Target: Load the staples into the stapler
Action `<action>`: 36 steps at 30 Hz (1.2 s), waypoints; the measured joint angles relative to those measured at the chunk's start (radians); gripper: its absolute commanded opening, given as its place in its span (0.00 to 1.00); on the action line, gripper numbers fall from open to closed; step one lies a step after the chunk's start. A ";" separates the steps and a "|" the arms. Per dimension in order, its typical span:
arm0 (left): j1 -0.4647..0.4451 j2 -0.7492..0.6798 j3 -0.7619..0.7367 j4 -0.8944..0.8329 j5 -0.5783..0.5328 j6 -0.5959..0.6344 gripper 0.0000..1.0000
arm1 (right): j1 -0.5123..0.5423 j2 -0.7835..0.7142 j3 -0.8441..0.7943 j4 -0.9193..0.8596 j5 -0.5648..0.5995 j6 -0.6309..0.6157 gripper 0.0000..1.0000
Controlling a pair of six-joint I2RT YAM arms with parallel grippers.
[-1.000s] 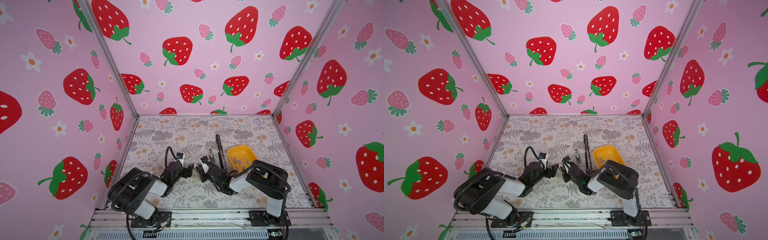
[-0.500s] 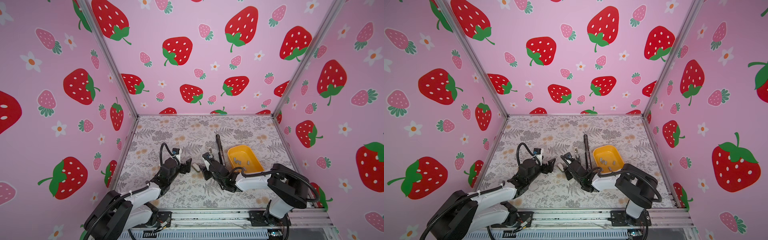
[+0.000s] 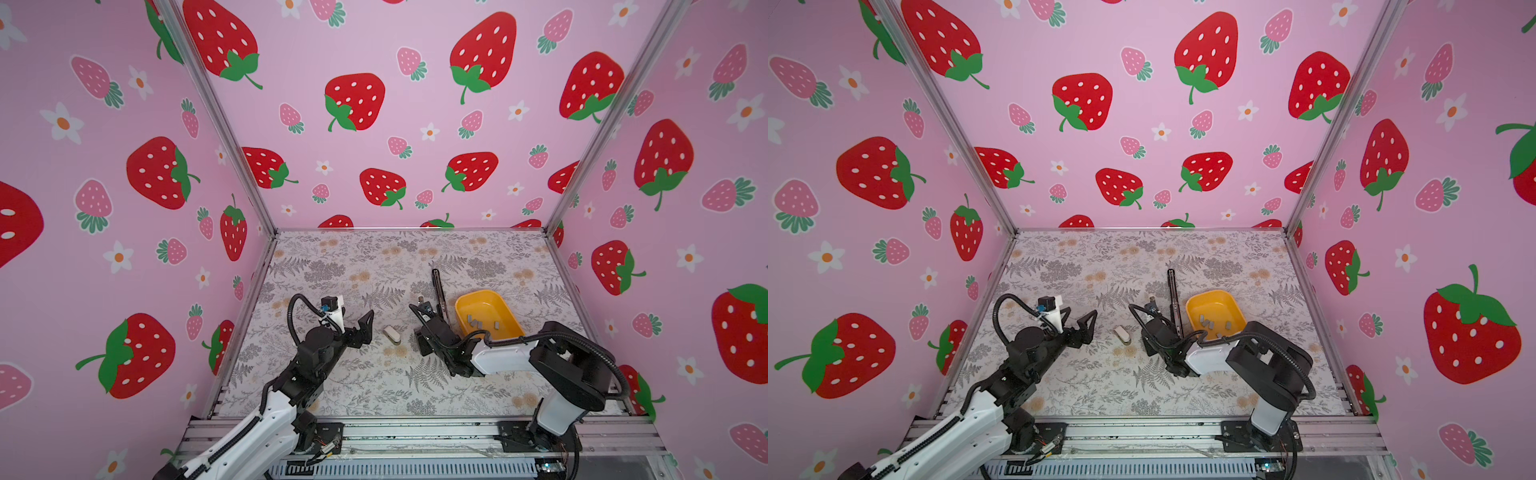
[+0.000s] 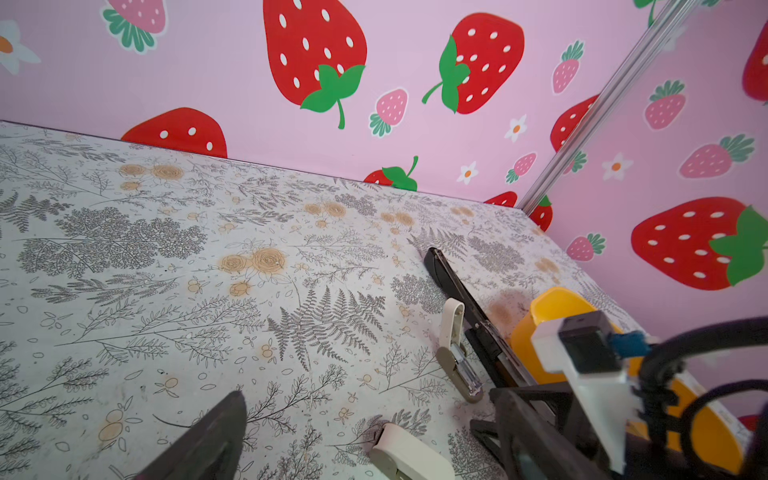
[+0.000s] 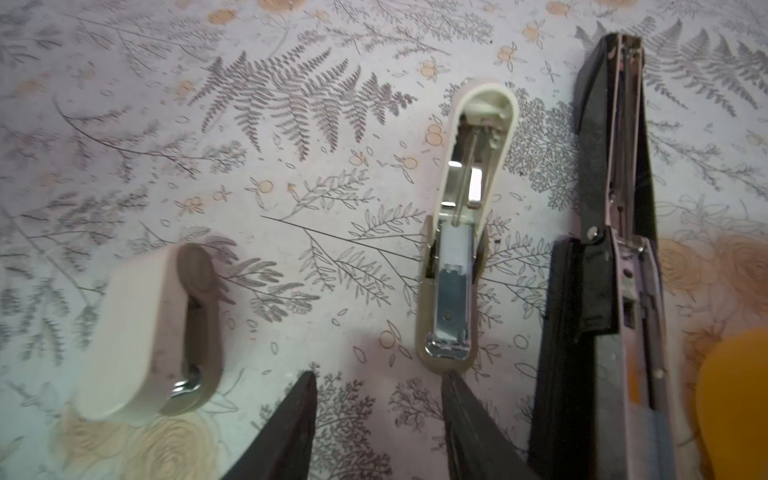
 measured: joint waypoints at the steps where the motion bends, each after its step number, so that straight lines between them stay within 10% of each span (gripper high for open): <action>1: 0.000 -0.016 0.000 -0.018 -0.003 -0.001 0.95 | -0.008 0.011 0.000 -0.004 -0.001 0.002 0.51; 17: 0.000 0.013 -0.003 -0.111 -0.047 -0.008 0.96 | -0.069 0.045 0.043 -0.033 -0.033 0.001 0.71; 36: 0.064 0.374 0.061 0.027 -0.039 -0.024 0.95 | -0.105 -0.128 0.025 -0.010 -0.047 -0.040 0.56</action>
